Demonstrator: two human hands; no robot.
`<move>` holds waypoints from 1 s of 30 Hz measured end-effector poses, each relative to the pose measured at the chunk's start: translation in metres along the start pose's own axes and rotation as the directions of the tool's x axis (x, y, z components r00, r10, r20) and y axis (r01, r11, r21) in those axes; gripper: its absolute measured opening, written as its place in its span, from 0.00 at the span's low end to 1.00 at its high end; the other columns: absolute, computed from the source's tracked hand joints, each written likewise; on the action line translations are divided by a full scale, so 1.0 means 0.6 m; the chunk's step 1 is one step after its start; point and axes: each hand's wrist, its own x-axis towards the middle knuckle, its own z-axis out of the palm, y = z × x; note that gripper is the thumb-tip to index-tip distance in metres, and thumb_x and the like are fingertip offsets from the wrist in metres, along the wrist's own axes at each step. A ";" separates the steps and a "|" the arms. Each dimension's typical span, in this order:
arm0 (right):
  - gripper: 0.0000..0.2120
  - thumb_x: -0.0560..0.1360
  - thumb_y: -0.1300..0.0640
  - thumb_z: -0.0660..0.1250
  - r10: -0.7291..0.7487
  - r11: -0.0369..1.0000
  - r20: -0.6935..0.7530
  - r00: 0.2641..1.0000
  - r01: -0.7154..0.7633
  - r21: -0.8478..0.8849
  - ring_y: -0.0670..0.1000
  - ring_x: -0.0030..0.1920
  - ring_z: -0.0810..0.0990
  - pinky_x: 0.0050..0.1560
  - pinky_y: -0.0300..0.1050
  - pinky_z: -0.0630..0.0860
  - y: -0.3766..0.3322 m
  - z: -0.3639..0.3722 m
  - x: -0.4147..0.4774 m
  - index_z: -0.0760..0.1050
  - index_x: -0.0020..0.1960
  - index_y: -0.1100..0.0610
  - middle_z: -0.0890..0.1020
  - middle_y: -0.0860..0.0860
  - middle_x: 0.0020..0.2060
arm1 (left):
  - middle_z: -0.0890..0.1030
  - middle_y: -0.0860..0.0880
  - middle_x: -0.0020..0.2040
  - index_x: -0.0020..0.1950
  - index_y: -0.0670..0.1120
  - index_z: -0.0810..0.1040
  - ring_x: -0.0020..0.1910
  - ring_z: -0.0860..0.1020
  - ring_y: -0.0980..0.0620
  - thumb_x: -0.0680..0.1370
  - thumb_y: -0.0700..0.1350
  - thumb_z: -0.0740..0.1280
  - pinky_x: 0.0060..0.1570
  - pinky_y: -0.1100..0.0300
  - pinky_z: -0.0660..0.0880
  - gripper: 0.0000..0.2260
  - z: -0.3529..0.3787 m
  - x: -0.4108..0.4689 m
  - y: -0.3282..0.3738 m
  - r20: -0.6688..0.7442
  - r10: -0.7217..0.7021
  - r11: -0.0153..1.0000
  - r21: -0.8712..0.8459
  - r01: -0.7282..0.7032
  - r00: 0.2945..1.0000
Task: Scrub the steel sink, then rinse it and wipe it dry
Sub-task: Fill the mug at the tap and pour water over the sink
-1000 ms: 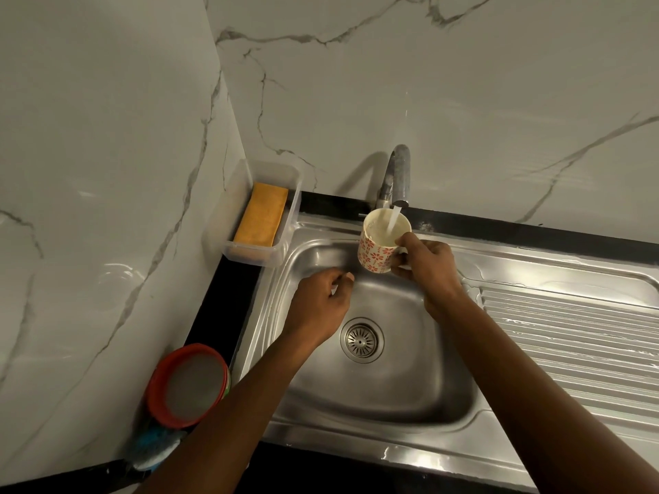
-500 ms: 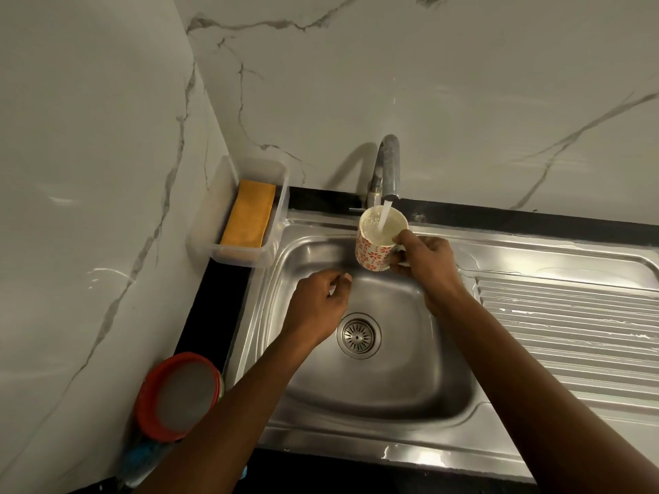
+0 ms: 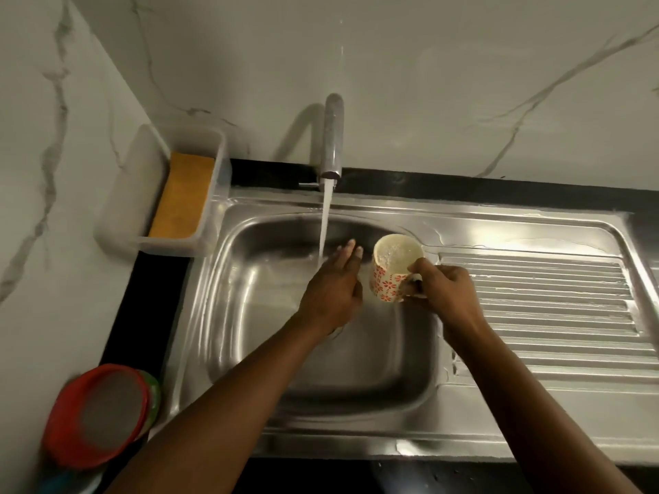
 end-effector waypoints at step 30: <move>0.16 0.81 0.47 0.68 -0.028 0.950 0.064 0.998 0.046 -0.308 0.55 0.45 0.88 0.48 0.55 0.87 -0.042 0.032 0.139 0.82 0.49 0.61 0.87 0.56 0.49 | 0.38 0.40 0.86 0.86 0.39 0.41 0.85 0.38 0.41 0.80 0.43 0.63 0.84 0.44 0.42 0.41 0.090 0.081 -0.011 -0.156 -0.126 0.969 0.192 0.155 0.980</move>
